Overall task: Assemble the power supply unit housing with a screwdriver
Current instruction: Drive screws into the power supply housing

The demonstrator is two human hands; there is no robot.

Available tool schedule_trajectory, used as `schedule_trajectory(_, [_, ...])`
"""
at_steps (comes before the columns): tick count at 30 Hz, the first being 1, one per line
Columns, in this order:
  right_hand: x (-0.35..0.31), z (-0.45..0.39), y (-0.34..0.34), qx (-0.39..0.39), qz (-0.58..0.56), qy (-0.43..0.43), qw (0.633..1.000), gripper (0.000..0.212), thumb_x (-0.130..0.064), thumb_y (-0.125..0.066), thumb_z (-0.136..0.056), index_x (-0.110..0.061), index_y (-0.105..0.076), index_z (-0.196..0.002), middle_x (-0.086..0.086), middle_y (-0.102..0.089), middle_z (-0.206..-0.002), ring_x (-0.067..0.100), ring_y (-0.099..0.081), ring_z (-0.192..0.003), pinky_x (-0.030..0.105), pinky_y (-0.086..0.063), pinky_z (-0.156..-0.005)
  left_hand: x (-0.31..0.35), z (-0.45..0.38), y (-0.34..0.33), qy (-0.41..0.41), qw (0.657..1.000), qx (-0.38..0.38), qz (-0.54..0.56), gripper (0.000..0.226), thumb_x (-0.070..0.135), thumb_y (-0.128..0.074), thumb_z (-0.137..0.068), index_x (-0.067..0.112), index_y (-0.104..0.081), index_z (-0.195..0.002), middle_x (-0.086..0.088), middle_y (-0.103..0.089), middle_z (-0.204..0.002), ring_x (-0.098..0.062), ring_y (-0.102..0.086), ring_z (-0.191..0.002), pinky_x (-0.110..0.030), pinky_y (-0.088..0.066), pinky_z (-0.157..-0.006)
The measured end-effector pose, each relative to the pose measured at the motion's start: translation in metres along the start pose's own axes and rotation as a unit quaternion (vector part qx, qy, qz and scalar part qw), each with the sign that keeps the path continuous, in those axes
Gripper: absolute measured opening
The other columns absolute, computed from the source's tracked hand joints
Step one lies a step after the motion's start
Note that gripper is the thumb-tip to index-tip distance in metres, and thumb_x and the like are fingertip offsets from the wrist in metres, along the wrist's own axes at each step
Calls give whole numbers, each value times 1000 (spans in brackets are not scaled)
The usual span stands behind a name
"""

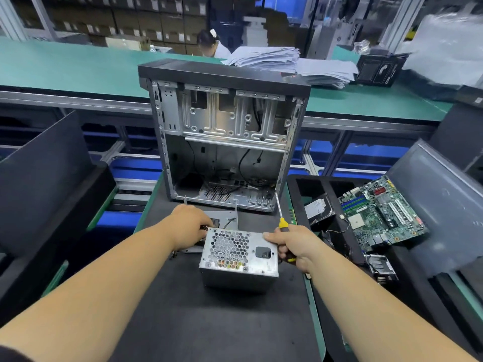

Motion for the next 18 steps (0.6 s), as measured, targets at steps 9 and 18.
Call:
schedule_trajectory(9, [7, 3, 17, 42, 24, 22, 999, 35, -16, -84, -74, -21, -49, -70, 1, -51, -61, 11, -37, -42, 23, -37, -43, 11, 4, 12, 81, 935, 41, 342, 27, 29, -44, -101, 44, -67, -97, 23, -67, -100, 7, -59, -96, -13, -41, -76])
schedule_trajectory(18, [22, 21, 28, 71, 66, 12, 995, 14, -26, -69, -89, -13, -70, -86, 7, -67, -81, 11, -40, -42, 21, -37, -42, 52, 0, 5, 105, 954, -84, 267, 34, 49, -47, -97, 23, -53, -117, -2, -61, -106, -19, -58, -95, -28, -41, -73])
Point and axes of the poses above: each hand's wrist, its own z-axis away from the middle knuckle, its own y-axis out of the back of the hand, x = y × z, the point moved 1 cm from there along -z, towards the middle knuckle
